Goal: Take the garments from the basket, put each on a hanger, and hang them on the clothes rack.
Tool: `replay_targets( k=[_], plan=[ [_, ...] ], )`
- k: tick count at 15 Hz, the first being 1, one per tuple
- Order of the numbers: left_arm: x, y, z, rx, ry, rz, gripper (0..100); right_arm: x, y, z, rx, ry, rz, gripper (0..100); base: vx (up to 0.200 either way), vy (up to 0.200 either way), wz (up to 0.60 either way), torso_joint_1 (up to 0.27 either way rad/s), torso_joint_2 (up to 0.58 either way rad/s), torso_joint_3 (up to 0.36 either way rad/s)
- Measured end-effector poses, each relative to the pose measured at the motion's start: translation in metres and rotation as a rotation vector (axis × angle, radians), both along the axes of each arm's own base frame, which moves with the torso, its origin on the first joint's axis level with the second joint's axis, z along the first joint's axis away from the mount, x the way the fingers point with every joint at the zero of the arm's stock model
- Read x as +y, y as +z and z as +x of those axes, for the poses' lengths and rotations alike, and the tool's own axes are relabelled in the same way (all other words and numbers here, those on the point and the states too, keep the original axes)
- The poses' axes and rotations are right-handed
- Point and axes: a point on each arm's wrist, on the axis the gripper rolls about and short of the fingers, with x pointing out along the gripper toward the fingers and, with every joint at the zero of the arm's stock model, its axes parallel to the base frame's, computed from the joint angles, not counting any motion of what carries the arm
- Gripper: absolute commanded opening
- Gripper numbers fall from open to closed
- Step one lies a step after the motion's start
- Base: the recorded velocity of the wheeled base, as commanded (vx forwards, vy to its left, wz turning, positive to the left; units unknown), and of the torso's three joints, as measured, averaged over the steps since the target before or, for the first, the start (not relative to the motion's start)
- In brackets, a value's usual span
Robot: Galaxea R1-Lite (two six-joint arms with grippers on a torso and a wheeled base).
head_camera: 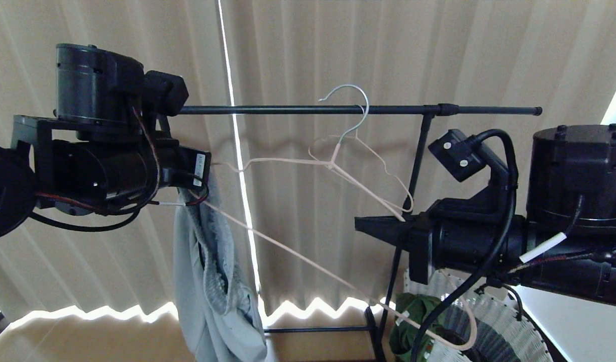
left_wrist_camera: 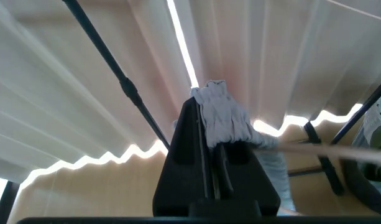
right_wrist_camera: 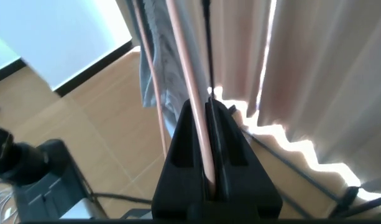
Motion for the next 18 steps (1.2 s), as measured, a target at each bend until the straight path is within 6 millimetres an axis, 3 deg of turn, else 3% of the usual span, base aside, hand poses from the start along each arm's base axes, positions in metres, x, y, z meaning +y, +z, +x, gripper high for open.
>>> replay_targets(
  k=[5,8,18],
  plan=[
    [0.001,0.001,0.001,-0.005,0.006,-0.006,0,0.020,-0.007,-0.015,0.104,0.044,0.033,0,0.000,0.000,0.00,0.000,0.00,0.000],
    [0.001,-0.001,0.003,-0.001,0.018,0.001,0,0.024,-0.012,-0.019,0.105,-0.016,0.005,0,0.000,0.000,0.00,0.000,0.00,0.000],
    [0.001,-0.008,0.000,0.035,0.043,0.053,0,0.037,-0.019,-0.002,0.110,-0.126,-0.003,0,0.000,0.000,0.00,0.000,0.00,0.000]
  ],
)
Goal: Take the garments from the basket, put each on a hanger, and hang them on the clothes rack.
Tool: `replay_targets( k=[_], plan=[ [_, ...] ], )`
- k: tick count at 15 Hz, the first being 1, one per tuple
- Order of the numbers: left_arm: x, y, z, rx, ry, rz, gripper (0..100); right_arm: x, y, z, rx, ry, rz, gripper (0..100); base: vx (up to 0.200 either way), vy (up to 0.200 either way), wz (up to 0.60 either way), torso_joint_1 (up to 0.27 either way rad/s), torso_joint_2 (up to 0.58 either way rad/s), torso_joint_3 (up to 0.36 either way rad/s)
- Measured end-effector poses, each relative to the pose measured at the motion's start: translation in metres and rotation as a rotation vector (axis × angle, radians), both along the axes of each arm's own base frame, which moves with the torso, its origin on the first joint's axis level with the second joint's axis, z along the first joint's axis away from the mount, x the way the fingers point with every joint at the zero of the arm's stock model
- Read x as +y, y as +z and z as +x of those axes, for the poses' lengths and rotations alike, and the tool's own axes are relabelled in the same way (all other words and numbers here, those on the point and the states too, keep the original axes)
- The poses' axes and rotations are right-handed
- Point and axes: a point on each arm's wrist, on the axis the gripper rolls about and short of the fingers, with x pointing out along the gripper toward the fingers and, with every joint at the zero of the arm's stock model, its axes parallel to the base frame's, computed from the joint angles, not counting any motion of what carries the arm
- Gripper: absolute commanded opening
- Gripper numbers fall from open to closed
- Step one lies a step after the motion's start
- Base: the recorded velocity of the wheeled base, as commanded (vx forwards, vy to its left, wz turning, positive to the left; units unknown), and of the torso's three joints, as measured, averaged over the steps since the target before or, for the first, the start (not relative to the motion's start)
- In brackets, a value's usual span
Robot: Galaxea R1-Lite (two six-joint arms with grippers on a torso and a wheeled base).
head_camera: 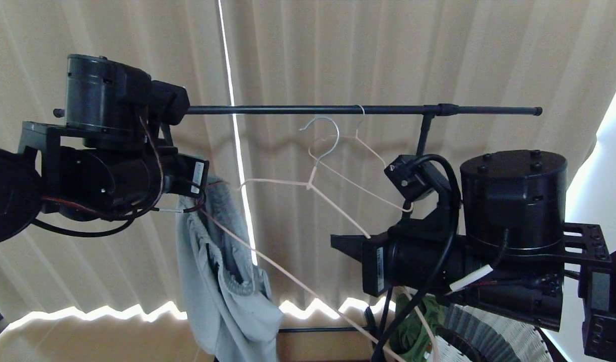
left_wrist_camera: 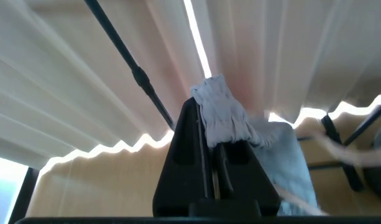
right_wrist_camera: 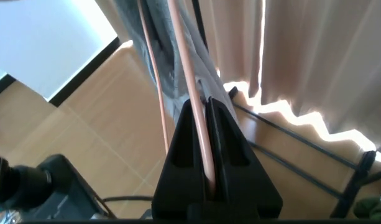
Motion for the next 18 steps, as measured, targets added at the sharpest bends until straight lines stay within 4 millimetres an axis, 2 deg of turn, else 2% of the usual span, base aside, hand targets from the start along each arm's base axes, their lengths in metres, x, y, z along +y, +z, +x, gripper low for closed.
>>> replay_targets(
  k=[4,10,14,18],
  plan=[
    [-0.009,0.004,-0.010,-0.007,-0.040,-0.011,0,0.008,0.005,0.010,-0.016,-0.008,0.018,0,0.000,0.000,0.00,0.000,0.00,0.000],
    [-0.019,0.013,-0.017,-0.035,-0.098,-0.018,0,0.010,-0.004,0.019,-0.027,0.004,-0.031,0,0.000,0.000,0.00,0.000,0.00,0.000],
    [-0.032,0.022,-0.028,-0.048,-0.229,-0.041,0,0.004,-0.007,0.028,-0.057,0.064,-0.067,0,0.000,0.000,0.00,0.000,0.00,0.000],
    [-0.050,0.027,-0.042,-0.053,-0.341,-0.061,0,0.006,-0.002,0.033,-0.111,0.063,-0.028,0,0.000,0.000,0.00,0.000,0.00,0.000]
  ],
)
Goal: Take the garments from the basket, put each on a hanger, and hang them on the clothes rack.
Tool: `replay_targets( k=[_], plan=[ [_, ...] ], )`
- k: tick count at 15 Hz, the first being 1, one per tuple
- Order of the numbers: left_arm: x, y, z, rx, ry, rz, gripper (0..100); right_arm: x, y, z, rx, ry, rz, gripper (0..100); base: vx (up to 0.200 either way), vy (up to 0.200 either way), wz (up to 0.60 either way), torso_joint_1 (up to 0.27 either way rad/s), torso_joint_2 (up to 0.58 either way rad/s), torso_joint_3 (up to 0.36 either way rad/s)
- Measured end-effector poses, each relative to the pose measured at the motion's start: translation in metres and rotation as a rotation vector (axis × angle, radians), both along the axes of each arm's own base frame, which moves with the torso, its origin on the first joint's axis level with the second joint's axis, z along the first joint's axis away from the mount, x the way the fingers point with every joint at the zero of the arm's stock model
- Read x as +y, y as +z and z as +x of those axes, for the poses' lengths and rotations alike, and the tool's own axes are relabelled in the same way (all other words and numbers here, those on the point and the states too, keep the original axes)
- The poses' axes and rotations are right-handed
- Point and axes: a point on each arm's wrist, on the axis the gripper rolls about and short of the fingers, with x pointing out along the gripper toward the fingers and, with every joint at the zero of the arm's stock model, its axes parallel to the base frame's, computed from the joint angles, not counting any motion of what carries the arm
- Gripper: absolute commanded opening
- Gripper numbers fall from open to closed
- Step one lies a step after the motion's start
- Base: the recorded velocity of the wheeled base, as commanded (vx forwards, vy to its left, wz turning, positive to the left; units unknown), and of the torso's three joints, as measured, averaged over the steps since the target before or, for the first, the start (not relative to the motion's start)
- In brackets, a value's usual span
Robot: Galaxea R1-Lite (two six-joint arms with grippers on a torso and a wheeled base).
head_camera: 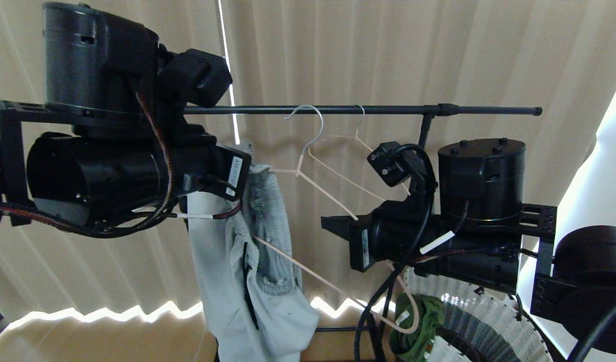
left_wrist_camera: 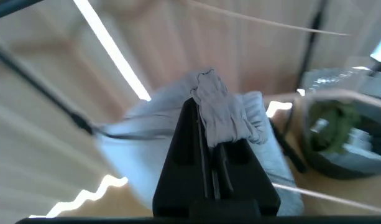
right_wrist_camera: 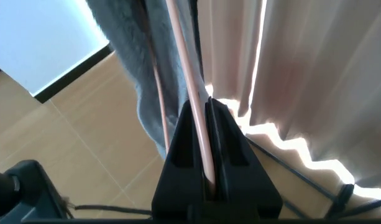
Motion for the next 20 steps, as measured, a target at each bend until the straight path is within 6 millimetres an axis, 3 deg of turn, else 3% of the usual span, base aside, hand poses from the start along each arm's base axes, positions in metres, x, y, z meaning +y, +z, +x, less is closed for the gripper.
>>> replay_targets(
  k=[5,14,15,20],
  plan=[
    [-0.016,0.002,-0.016,0.021,-0.197,-0.038,0,0.003,-0.006,0.003,-0.024,0.016,-0.038,0,0.000,0.000,0.00,0.000,0.00,0.000],
    [-0.008,-0.001,-0.024,0.032,-0.205,-0.036,0,0.000,-0.004,-0.001,-0.092,0.030,-0.040,0,0.000,0.000,0.00,0.000,0.00,0.000],
    [-0.008,-0.001,-0.024,0.031,-0.204,-0.036,100,-0.002,-0.004,-0.002,-0.093,0.032,-0.044,0,0.000,0.000,0.00,0.000,0.00,0.000],
    [-0.006,0.001,-0.027,0.027,-0.205,-0.040,100,-0.007,0.004,-0.008,-0.112,0.032,-0.027,0,0.000,0.000,0.00,0.000,0.00,0.000]
  ],
)
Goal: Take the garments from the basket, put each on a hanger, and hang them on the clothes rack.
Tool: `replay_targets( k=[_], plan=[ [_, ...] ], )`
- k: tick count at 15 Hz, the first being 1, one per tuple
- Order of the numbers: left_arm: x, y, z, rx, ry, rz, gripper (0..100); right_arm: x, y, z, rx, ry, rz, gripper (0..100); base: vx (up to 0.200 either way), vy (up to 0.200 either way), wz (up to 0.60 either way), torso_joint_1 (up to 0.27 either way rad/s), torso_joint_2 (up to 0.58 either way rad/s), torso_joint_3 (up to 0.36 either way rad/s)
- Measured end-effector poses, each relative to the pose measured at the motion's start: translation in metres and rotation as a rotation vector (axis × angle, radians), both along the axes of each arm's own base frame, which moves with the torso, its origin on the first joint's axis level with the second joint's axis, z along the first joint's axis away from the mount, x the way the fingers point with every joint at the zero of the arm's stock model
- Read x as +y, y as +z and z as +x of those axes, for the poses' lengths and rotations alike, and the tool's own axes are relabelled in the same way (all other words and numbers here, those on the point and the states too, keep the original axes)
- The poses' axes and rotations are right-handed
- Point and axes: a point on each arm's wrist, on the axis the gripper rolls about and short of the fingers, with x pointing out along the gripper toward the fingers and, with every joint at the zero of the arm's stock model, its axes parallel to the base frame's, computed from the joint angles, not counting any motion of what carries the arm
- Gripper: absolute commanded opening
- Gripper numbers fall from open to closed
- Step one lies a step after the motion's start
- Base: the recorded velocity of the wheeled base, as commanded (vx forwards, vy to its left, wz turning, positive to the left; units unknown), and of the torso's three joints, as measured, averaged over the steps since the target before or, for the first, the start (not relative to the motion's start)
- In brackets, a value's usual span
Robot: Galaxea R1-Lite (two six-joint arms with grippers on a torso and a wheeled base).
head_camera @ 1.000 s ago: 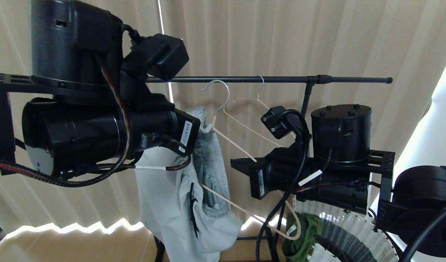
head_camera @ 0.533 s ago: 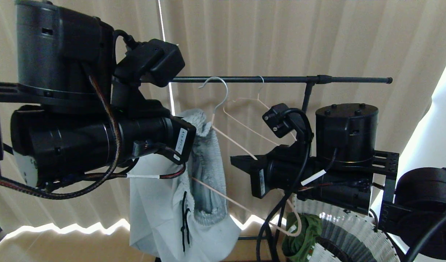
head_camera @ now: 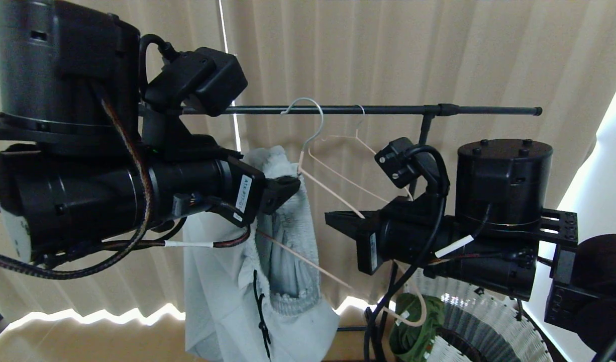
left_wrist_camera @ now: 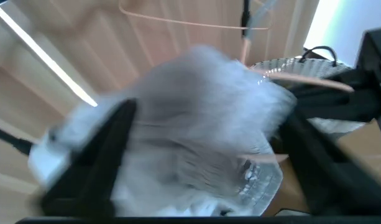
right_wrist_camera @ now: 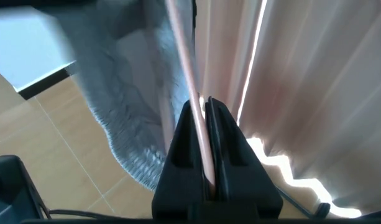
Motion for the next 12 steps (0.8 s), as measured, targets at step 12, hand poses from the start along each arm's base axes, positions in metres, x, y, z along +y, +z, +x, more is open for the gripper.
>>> replay_targets(
  k=[12],
  plan=[
    [0.027,-0.003,-0.015,-0.091,-0.031,0.012,100,-0.020,0.010,-0.014,-0.092,0.040,-0.004,0,0.000,0.000,0.00,0.000,0.00,0.000]
  ],
)
